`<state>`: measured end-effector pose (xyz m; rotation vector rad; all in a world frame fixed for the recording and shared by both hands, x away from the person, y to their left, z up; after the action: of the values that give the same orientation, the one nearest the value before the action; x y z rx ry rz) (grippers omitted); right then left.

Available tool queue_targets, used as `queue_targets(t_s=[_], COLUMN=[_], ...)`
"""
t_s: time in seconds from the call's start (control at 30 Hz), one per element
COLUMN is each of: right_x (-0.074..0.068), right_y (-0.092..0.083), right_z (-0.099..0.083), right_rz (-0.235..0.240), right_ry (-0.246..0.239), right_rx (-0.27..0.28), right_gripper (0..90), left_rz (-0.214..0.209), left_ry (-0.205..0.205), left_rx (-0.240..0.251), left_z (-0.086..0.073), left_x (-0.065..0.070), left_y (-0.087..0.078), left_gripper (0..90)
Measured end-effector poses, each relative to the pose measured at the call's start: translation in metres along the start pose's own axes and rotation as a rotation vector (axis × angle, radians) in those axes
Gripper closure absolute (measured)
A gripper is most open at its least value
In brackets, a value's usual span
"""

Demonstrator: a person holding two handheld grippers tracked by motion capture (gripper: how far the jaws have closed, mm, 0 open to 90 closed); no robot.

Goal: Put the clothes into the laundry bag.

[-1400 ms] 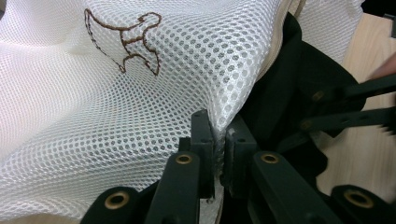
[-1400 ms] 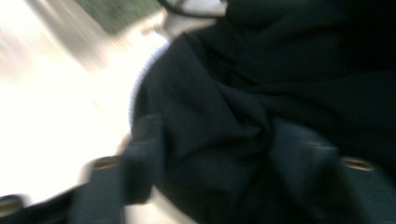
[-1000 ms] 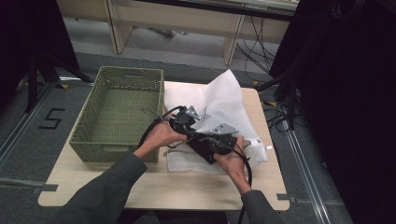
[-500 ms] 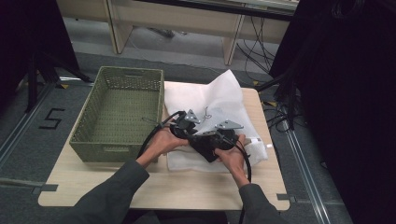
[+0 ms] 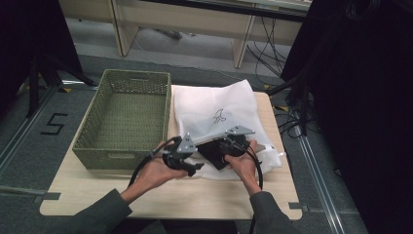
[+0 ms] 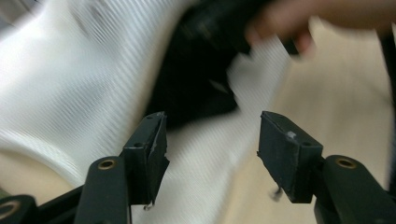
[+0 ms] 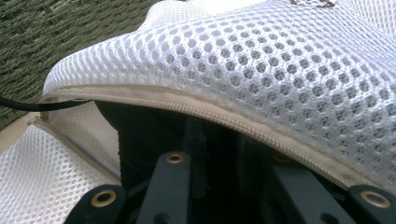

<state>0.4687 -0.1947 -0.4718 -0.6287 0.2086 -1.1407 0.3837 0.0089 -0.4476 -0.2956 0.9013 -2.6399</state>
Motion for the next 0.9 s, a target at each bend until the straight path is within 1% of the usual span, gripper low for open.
queue_targets(t_s=[0.03,0.07,0.1,0.13,0.17,0.2,0.27,0.3,0.33,0.37,0.4,0.43,0.47,0.5,0.53,0.57,0.6,0.63,0.67,0.7,0.73,0.77,0.8,0.83,0.87,0.9], right_x=[0.0,0.0,0.0,0.0,0.0,0.0,0.0,0.001,0.001,0.0,0.002,0.002,0.001,0.002,0.002,0.001,0.002,0.001,0.0,0.0,-0.001,-0.002,-0.006,-0.01,-0.014,-0.02], right_y=[0.0,0.0,0.0,0.0,0.0,0.0,0.0,0.0,-0.002,-0.004,-0.004,-0.005,-0.006,-0.008,-0.009,-0.011,-0.013,-0.016,-0.02,-0.023,-0.027,-0.031,-0.035,-0.038,-0.042,-0.044], right_z=[0.0,0.0,0.0,0.0,0.0,0.0,0.0,0.0,0.0,0.0,0.0,0.0,0.0,0.0,-0.001,-0.001,-0.001,0.0,0.0,0.0,0.0,-0.001,-0.003,-0.005,-0.008,-0.012], right_rz=[0.001,0.001,0.001,0.002,0.003,0.002,0.005,0.009,0.017,0.022,0.02,0.019,0.022,0.021,0.024,0.026,0.027,0.031,0.04,0.042,0.052,0.067,0.088,0.1,0.113,0.119], right_ry=[0.0,0.0,0.001,0.0,-0.006,-0.008,-0.011,-0.011,-0.008,0.0,-0.019,-0.022,-0.002,-0.008,-0.017,0.001,-0.017,-0.003,-0.007,-0.021,-0.016,-0.038,-0.018,-0.024,-0.036,-0.054], right_rx=[-0.005,-0.004,-0.003,-0.005,-0.006,-0.005,-0.001,-0.004,-0.028,-0.036,-0.025,-0.023,-0.027,-0.023,-0.01,-0.022,-0.009,-0.012,-0.023,-0.011,-0.017,-0.031,-0.053,-0.066,-0.085,-0.094], right_gripper=[78.1,78.1,78.1,78.1,78.0,78.0,77.9,77.9,78.0,78.0,78.1,78.1,78.1,78.1,78.1,78.2,78.2,78.2,78.3,78.3,78.3,78.3,78.3,78.3,78.3,78.2], left_rz=[-0.003,-0.01,-0.007,0.006,0.012,0.016,0.038,0.037,0.036,0.033,0.033,0.043,0.054,0.052,0.067,0.065,0.056,0.039,0.005,-0.013,-0.021,-0.027,-0.039,-0.061,-0.072,-0.076], left_ry=[0.002,-0.001,-0.026,-0.024,-0.052,-0.064,-0.064,-0.066,-0.081,-0.093,-0.104,-0.112,-0.084,-0.094,-0.078,-0.059,-0.051,-0.049,-0.047,-0.041,-0.021,-0.004,-0.021,-0.003,0.002,-0.013], left_rx=[-0.007,-0.028,-0.037,-0.051,-0.059,-0.068,-0.074,-0.085,-0.094,-0.1,-0.09,-0.075,-0.092,-0.098,-0.106,-0.115,-0.121,-0.134,-0.15,-0.161,-0.17,-0.178,-0.178,-0.205,-0.213,-0.202], left_z=[-0.006,-0.016,-0.022,-0.028,-0.034,-0.038,-0.044,-0.046,-0.048,-0.051,-0.053,-0.053,-0.052,-0.052,-0.052,-0.053,-0.053,-0.053,-0.053,-0.054,-0.056,-0.058,-0.061,-0.062,-0.064,-0.066], left_x=[0.001,0.0,-0.001,-0.005,-0.008,-0.011,-0.017,-0.02,-0.023,-0.027,-0.027,-0.026,-0.025,-0.023,-0.022,-0.02,-0.016,-0.013,-0.01,-0.006,-0.003,0.0,0.003,0.004,0.005,0.008], left_y=[0.004,0.011,0.016,0.022,0.028,0.033,0.043,0.046,0.05,0.054,0.057,0.057,0.055,0.054,0.053,0.053,0.052,0.05,0.048,0.046,0.044,0.041,0.038,0.034,0.031,0.031], left_gripper=[41.3,41.2,40.4,40.1,40.2,40.2,40.8,41.9,41.9,42.1,44.6,46.7,53.6,66.5,73.4,77.7,82.7,84.5,85.3,85.4,85.4,85.4,85.2,85.1,85.0,84.8])
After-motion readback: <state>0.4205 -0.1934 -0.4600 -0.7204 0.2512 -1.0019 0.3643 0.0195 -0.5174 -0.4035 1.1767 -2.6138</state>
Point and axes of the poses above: each handheld gripper's, and its own axes: y roughly forward along the jaws, z roughly out of its top, x roughly to its right, the point moved 2 cm from there along y, roughly forward along the jaws, and after that the axes turned 11 degrees about -z, right-handed, at the moved point
